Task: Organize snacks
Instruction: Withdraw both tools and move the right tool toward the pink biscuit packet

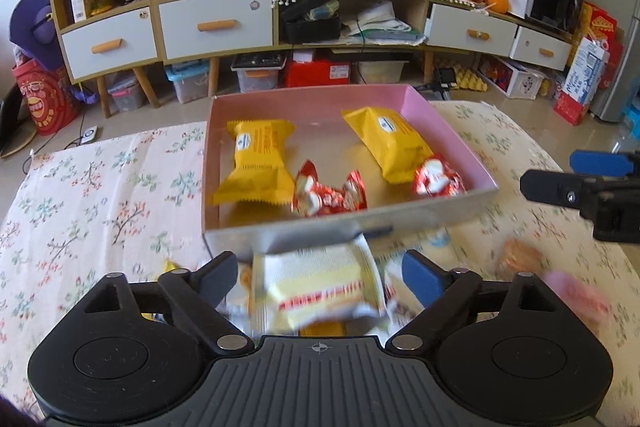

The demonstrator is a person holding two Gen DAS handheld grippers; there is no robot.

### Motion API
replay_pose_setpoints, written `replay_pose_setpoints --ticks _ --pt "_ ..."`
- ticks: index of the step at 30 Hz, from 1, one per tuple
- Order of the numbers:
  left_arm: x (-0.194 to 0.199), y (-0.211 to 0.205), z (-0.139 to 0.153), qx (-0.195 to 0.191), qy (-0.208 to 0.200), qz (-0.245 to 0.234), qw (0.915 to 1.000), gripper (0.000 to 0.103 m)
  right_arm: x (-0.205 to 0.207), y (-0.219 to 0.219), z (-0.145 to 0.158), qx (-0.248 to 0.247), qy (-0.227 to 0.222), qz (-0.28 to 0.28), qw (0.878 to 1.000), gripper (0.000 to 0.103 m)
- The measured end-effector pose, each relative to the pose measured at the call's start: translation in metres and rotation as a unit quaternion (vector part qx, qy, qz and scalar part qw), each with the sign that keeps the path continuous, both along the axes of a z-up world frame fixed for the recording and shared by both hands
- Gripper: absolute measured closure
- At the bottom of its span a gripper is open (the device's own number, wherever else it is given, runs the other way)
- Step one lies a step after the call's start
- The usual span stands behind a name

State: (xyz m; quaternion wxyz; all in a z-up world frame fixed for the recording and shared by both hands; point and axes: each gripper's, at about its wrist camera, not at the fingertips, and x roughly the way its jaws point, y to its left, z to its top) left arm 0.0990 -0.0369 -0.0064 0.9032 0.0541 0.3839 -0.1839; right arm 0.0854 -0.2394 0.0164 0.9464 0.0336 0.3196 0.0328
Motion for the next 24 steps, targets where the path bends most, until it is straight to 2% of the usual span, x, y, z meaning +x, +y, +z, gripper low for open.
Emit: replay_pose_setpoints --ticks 5,9,15,24 --pt "-0.019 0.003 0.003 0.012 0.002 -0.006 0.9999 0.008 -0.015 -0.001 0.003 -0.009 0.002 0.009 1.0 0.01" --pt "-0.035 0.013 0.002 0.005 -0.007 -0.005 1.0 0.005 -0.028 -0.003 0.002 -0.014 0.007 0.01 1.0 0.005" --pt "-0.047 0.03 -0.003 -0.009 0.007 0.003 0.9999 0.005 -0.043 -0.007 -0.002 -0.031 0.01 0.014 0.999 0.002" --pt "-0.07 0.055 -0.013 0.0 -0.028 0.003 0.9996 0.004 -0.066 -0.014 -0.011 -0.044 0.009 0.012 0.999 0.0"
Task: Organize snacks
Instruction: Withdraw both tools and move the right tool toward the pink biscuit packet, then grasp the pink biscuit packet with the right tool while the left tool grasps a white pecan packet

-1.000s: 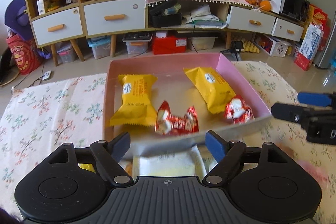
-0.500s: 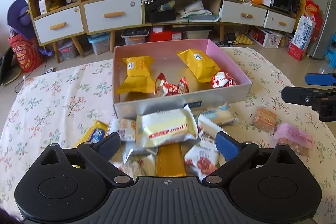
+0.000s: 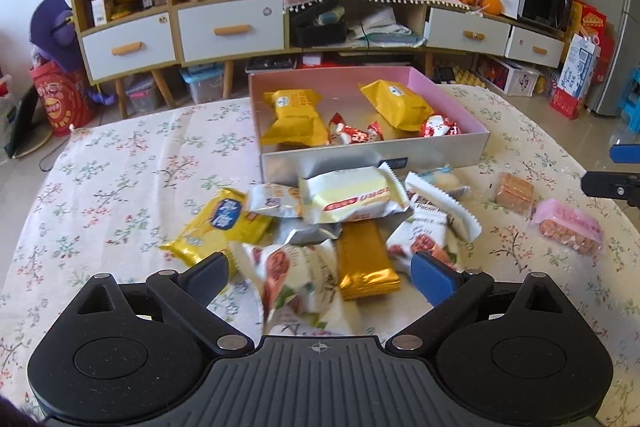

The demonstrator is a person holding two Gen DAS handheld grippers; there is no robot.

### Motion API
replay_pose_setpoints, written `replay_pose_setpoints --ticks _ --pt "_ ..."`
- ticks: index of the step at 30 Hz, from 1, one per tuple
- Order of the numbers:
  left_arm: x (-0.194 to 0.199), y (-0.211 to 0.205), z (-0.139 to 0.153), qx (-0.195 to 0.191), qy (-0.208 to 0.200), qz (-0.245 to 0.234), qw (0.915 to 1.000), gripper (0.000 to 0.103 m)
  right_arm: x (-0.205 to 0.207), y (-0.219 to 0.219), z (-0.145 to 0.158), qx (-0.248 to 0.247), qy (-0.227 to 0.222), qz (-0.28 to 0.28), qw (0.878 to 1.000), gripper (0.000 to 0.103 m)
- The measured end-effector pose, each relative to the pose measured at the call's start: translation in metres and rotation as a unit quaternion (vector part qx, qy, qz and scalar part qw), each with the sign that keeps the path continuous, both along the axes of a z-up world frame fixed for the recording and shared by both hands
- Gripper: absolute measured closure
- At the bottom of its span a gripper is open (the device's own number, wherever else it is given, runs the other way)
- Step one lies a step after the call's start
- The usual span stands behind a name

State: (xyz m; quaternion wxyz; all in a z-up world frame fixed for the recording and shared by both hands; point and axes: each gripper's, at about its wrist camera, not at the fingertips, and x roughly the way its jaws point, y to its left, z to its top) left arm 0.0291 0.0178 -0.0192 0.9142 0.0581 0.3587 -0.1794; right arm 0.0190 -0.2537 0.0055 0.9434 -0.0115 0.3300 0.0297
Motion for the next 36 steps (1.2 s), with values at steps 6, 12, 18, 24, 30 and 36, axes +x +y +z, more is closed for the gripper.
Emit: replay_pose_setpoints --ticks 6,12,18,24,30,36 --pt "-0.009 0.009 -0.004 -0.012 -0.01 0.001 0.9999 0.004 -0.012 -0.007 -0.011 -0.005 0.007 -0.01 1.0 0.0" --pt "-0.02 -0.006 0.002 -0.027 -0.032 -0.035 0.9985 0.004 -0.023 -0.017 -0.024 -0.015 0.015 -0.014 1.0 0.0" --pt "-0.024 -0.034 0.0 -0.022 -0.044 -0.077 0.9958 0.005 -0.03 -0.026 -0.035 -0.015 0.026 -0.009 1.0 0.0" --pt "-0.024 -0.059 -0.005 -0.016 -0.052 -0.107 0.9928 0.007 -0.03 -0.029 -0.045 -0.013 0.033 0.004 0.999 0.0" --pt "-0.014 -0.077 -0.015 -0.006 -0.049 -0.125 0.991 0.012 -0.025 -0.028 -0.055 -0.012 0.044 0.024 0.999 0.001" --pt "0.0 -0.086 -0.027 0.007 -0.035 -0.121 0.992 0.03 -0.017 -0.029 -0.064 -0.011 0.055 0.034 0.998 0.002"
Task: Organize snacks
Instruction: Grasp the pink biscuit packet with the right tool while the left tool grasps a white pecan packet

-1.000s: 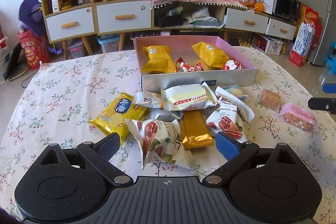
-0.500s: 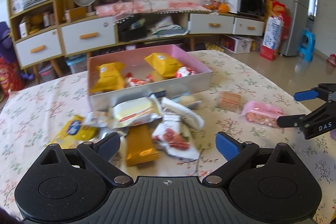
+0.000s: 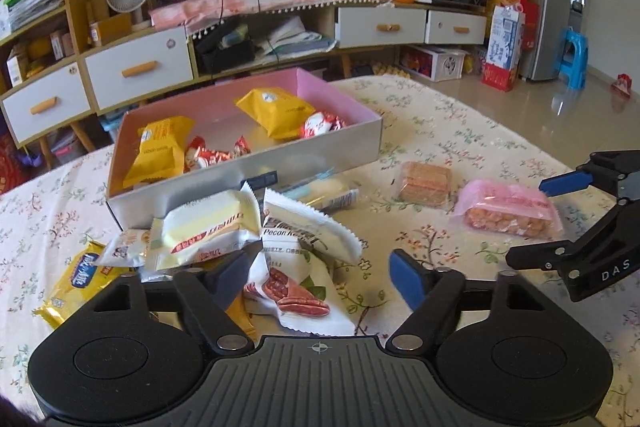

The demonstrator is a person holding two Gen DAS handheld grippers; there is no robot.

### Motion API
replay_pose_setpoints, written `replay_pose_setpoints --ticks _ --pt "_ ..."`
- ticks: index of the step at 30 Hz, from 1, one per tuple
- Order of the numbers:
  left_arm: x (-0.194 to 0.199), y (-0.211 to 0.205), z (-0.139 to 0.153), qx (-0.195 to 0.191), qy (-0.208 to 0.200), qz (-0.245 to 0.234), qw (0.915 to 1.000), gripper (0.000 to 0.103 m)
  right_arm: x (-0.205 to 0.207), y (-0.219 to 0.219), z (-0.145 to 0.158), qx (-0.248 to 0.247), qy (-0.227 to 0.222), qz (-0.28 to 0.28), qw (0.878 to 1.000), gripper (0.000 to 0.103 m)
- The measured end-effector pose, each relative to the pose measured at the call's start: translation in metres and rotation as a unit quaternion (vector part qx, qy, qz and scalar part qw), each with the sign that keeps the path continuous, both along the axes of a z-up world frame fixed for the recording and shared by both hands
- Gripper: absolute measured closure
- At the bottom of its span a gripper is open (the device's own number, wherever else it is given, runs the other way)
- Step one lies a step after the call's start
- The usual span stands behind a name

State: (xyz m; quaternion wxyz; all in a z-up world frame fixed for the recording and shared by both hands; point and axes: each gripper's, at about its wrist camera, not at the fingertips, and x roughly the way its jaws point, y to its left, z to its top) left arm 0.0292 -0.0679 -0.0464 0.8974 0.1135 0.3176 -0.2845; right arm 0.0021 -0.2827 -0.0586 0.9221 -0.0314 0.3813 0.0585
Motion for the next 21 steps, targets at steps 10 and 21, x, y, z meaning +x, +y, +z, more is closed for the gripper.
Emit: replay_pose_setpoints --ticks 10,21 --pt "0.011 -0.004 -0.012 0.024 0.007 0.005 0.9997 0.036 0.012 0.0 -0.004 0.012 -0.001 0.0 1.0 0.007" --pt "0.021 -0.004 -0.018 0.028 0.021 0.022 0.9991 0.047 0.014 0.008 0.002 0.019 -0.002 0.015 1.0 0.034"
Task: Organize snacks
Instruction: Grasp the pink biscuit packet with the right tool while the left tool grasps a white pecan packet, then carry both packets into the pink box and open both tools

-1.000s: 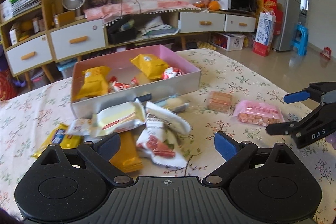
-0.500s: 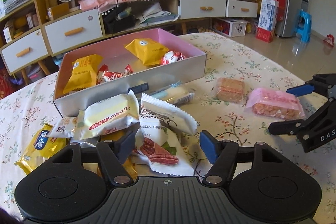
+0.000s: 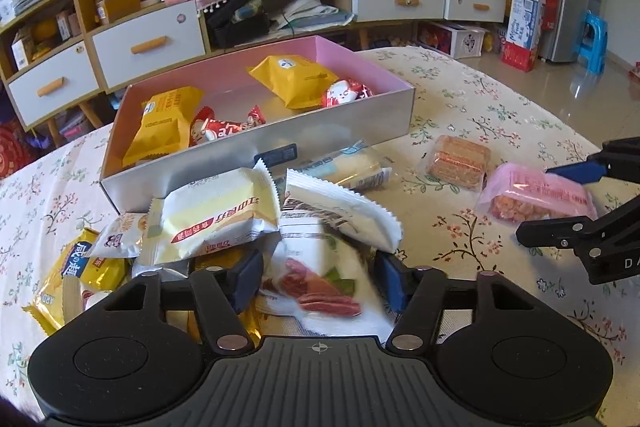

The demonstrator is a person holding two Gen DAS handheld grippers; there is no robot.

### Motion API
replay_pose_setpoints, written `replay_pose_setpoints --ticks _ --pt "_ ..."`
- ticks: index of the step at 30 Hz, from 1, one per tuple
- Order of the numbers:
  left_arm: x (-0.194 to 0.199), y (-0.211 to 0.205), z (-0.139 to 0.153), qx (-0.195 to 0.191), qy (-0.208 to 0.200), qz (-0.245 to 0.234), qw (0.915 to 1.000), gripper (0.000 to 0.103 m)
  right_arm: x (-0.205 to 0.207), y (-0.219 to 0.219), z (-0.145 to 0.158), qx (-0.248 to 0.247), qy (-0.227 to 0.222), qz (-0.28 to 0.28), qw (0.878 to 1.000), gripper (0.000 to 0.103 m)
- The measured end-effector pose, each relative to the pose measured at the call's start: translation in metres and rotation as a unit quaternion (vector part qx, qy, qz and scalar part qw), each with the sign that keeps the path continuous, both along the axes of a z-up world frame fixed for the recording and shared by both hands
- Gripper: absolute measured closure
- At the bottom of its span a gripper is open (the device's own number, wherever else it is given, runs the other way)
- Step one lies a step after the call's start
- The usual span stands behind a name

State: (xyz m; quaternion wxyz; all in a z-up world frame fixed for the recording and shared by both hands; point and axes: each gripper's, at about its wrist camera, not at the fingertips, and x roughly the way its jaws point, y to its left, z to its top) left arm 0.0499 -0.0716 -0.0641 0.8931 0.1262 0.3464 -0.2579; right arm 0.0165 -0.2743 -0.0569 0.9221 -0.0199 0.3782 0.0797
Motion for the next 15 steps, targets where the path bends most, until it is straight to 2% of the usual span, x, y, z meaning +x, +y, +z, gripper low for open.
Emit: replay_pose_setpoints --ticks 11,15 --pt "-0.004 0.001 0.003 -0.002 0.004 0.008 1.0 0.05 0.003 0.012 0.005 0.006 0.0 0.027 1.0 0.072" --pt "-0.005 0.004 0.005 -0.008 0.007 0.009 0.9999 0.051 0.004 0.016 0.008 0.008 -0.003 0.029 1.0 0.073"
